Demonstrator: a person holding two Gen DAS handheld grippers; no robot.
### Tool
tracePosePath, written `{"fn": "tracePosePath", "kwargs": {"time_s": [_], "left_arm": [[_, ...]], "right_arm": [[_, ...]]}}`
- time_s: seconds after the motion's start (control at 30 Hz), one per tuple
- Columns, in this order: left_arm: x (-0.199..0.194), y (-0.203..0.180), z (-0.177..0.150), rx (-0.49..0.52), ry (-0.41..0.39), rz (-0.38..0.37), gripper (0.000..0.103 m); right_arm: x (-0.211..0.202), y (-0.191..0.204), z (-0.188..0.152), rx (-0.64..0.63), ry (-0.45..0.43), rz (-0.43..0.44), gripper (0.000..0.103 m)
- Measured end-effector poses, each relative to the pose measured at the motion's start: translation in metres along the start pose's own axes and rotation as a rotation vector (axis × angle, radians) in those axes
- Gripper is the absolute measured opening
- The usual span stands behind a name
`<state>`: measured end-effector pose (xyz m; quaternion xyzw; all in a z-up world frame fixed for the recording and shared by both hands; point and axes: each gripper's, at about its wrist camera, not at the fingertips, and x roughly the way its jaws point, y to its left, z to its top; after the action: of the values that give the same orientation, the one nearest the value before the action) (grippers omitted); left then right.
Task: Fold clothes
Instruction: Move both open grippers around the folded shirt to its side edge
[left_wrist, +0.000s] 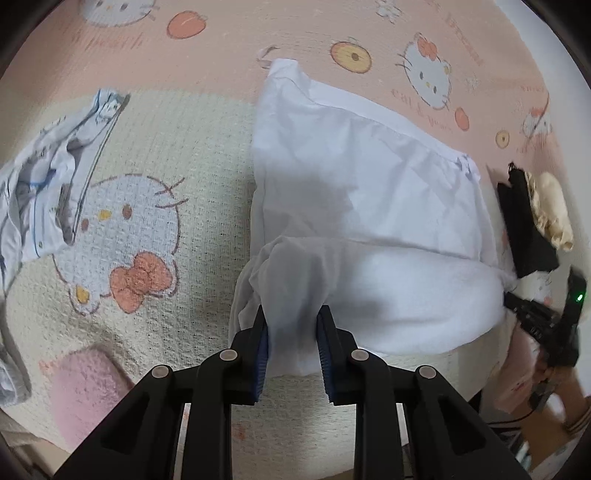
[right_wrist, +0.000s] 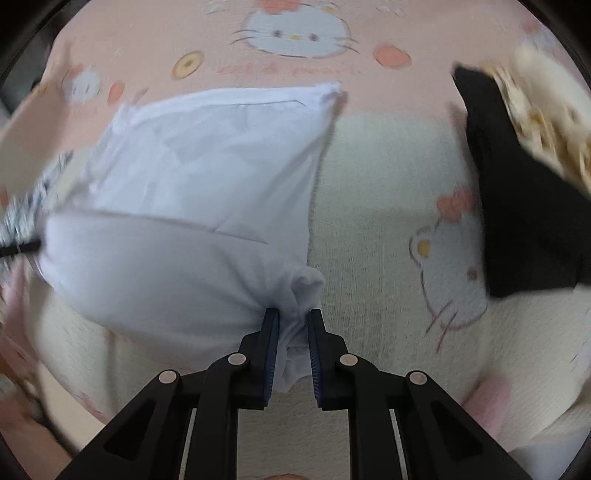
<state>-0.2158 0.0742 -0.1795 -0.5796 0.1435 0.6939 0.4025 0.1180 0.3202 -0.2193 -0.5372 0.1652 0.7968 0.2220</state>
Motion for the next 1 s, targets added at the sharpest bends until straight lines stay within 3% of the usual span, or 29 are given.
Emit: {"fn": "tracePosePath", "kwargs": {"time_s": [0.17,0.23,0.27,0.3,0.43,0.6,0.7,0.8,0.9,1.0], "left_arm": [[-0.014,-0.023,-0.005,0.121,-0.039,0.049,0.026],[-0.024,-0.031,-0.008,0.146,-0.034,0.049,0.031],[-0.029,-0.035,-0.009,0.158,-0.031,0.049,0.035],[-0.034,-0.038,-0.011,0.170,-0.029,0.049,0.041],[-0.042,-0.054,-0.013,0.235,0.011,0.080,0.047],[-0.046,-0.076,-0.020,0.384,0.103,0.189,0.047],[-0.045,-0.089,-0.025,0.482,0.149,0.267,0.047],[-0.042,-0.101,-0.032,0.581,0.100,0.323,0.047],[-0.038,-0.107,-0.046,0.654,0.012,0.362,0.047],[-0.022,-0.113,-0.061,0.775,0.005,0.452,0.047]], "right_arm": [[-0.008,0.006,-0.002,-0.041,-0.045,-0.021,0.016],[-0.018,0.014,-0.003,-0.103,-0.087,-0.055,0.033],[-0.026,0.019,-0.004,-0.136,-0.110,-0.062,0.049],[-0.034,0.024,-0.004,-0.169,-0.134,-0.069,0.057],[-0.057,0.058,0.001,-0.326,-0.160,-0.135,0.067],[-0.070,0.101,-0.007,-0.550,-0.101,-0.185,0.068],[-0.069,0.109,-0.015,-0.609,-0.047,-0.203,0.068],[-0.061,0.113,-0.023,-0.635,-0.015,-0.212,0.068],[-0.056,0.112,-0.036,-0.657,-0.081,-0.248,0.068],[-0.045,0.111,-0.041,-0.633,-0.098,-0.267,0.068]]}}
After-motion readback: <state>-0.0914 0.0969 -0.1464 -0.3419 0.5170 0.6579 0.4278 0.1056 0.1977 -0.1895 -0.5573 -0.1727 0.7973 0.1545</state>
